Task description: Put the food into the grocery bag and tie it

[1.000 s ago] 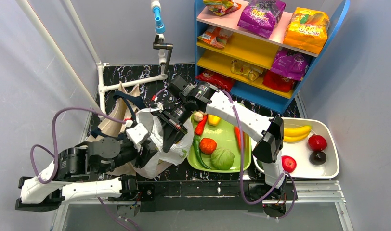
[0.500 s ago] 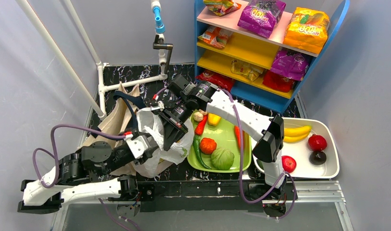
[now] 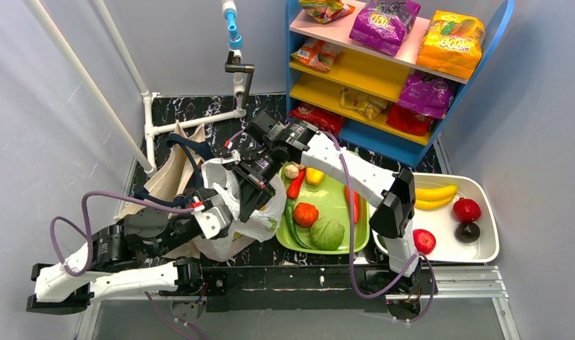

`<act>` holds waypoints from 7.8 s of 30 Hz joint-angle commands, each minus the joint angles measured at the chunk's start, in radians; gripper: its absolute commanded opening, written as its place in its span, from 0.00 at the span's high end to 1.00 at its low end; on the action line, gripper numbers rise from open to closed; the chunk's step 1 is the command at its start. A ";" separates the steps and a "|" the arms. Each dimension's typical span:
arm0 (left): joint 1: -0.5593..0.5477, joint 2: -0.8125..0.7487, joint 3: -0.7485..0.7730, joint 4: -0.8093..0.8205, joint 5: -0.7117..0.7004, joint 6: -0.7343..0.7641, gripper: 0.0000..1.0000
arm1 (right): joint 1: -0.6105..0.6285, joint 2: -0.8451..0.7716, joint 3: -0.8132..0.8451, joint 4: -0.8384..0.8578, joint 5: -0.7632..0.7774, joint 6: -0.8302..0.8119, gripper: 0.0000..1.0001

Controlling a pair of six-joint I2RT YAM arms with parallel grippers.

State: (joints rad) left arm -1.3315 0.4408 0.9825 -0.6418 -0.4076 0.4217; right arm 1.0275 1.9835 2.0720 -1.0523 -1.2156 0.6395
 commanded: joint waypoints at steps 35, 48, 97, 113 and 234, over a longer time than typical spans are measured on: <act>0.003 0.077 0.067 0.046 0.078 -0.113 1.00 | -0.149 -0.171 0.080 0.100 0.158 0.008 0.43; 0.003 0.103 0.092 0.023 0.078 -0.235 1.00 | -0.172 -0.277 -0.225 0.353 0.253 -0.034 0.67; 0.003 0.145 0.175 -0.046 -0.581 -0.738 1.00 | 0.119 -0.327 -0.571 1.335 0.661 0.068 0.40; 0.003 0.161 0.199 -0.083 -0.729 -0.858 1.00 | 0.120 -0.318 -0.601 1.513 0.560 0.106 0.40; 0.003 0.062 -0.195 -0.202 0.274 -0.991 1.00 | -0.393 0.243 0.241 0.443 1.250 0.253 0.99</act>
State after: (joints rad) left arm -1.2888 0.4900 0.7208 -0.7437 -0.4122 -0.5224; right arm 0.8051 2.3379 2.3516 -0.9634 -0.2455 0.9607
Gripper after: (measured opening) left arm 0.017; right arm 0.023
